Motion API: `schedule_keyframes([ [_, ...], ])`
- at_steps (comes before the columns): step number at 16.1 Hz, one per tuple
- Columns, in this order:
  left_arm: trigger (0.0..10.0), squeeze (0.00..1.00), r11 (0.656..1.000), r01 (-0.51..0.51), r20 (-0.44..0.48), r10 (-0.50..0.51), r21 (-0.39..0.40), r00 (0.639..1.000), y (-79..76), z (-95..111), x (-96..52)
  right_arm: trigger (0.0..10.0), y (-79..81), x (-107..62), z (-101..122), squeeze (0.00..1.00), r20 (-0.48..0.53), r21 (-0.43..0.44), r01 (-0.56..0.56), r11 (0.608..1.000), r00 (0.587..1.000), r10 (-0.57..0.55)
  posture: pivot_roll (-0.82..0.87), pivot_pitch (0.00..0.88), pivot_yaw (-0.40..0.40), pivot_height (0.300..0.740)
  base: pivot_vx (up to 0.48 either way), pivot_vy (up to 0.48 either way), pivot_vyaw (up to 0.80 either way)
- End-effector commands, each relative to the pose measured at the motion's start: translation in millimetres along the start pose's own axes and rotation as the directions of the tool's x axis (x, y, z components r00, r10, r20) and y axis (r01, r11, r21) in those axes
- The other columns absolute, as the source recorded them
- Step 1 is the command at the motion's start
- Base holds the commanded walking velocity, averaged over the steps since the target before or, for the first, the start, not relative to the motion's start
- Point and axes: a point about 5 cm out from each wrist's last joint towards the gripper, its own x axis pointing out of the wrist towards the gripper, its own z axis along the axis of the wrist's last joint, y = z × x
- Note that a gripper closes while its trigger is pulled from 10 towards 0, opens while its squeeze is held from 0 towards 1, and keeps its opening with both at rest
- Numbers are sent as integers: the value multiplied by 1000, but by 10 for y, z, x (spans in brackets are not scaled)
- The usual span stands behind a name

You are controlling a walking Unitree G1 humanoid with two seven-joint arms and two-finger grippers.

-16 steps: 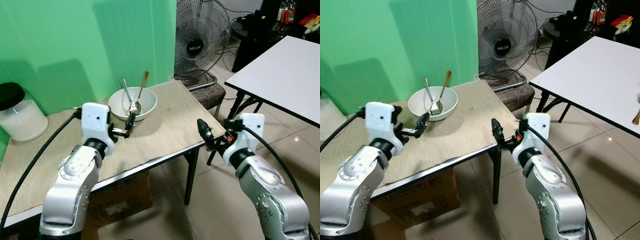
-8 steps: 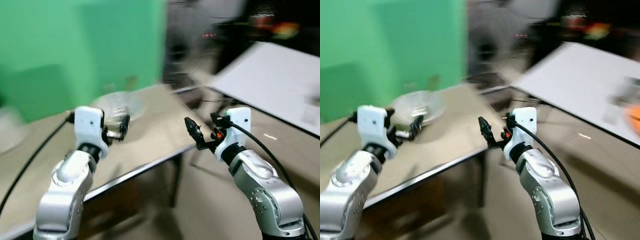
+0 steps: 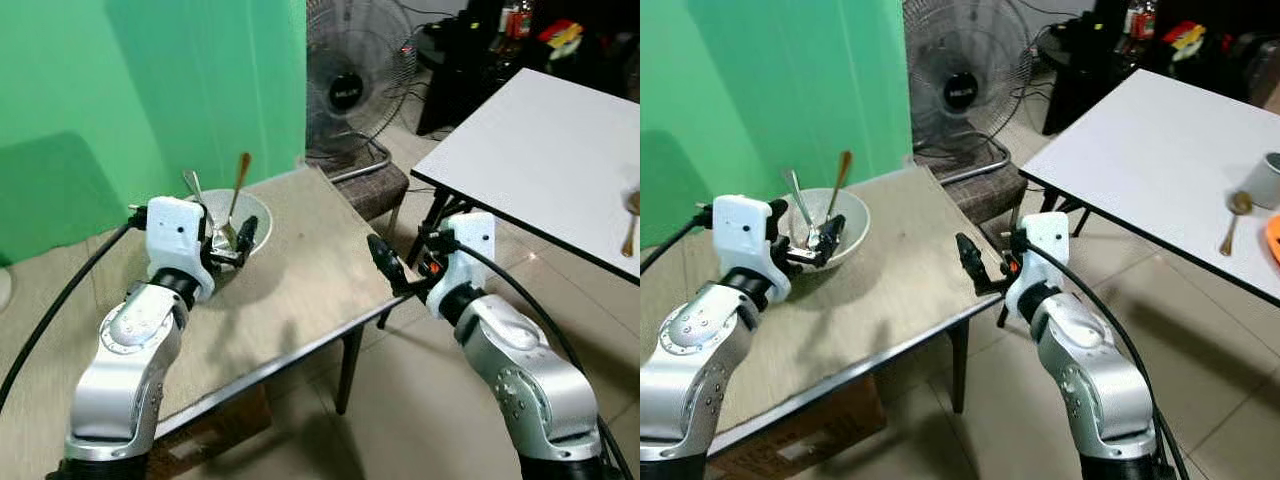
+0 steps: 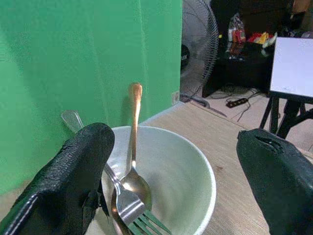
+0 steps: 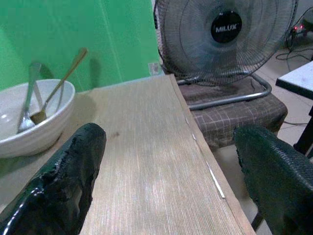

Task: Setting the table

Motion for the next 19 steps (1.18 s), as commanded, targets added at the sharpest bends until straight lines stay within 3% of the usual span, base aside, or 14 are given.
schedule_keyframes([
  [1, 10000, 1000, 1000, 4, 17, -4, 9, 1000, 20, 26, 3, 10000, 3, -14, 5, 0, 10, -5, -10, 1000, 1000, 10, -46, 0, -8, 740, 274, 0, 0],
  [7, 10000, 1000, 1000, 12, 14, -12, 10, 1000, 49, 4, -2, 10000, 39, -16, -25, 0, 6, -6, -29, 1000, 1000, 29, -36, 0, -15, 740, 271, 0, 0],
  [10, 10000, 1000, 1000, 16, 18, -16, 10, 1000, 49, 4, -9, 10000, 76, -7, -5, 0, 16, -12, -54, 998, 998, 54, -38, 0, -18, 740, 269, 0, -800],
  [17, 10000, 1000, 1000, 30, -6, -30, 8, 1000, 89, -45, -28, 10000, 96, -5, -9, 0, 10, -22, -65, 998, 998, 65, -34, 0, -19, 740, 228, 0, 0],
  [19, 10000, 902, 998, 52, -44, -51, 28, 998, 140, -108, -11, 10000, 115, -21, -20, 0, -5, -46, -85, 995, 996, 84, -38, 0, -18, 740, 0, 0, 0],
])
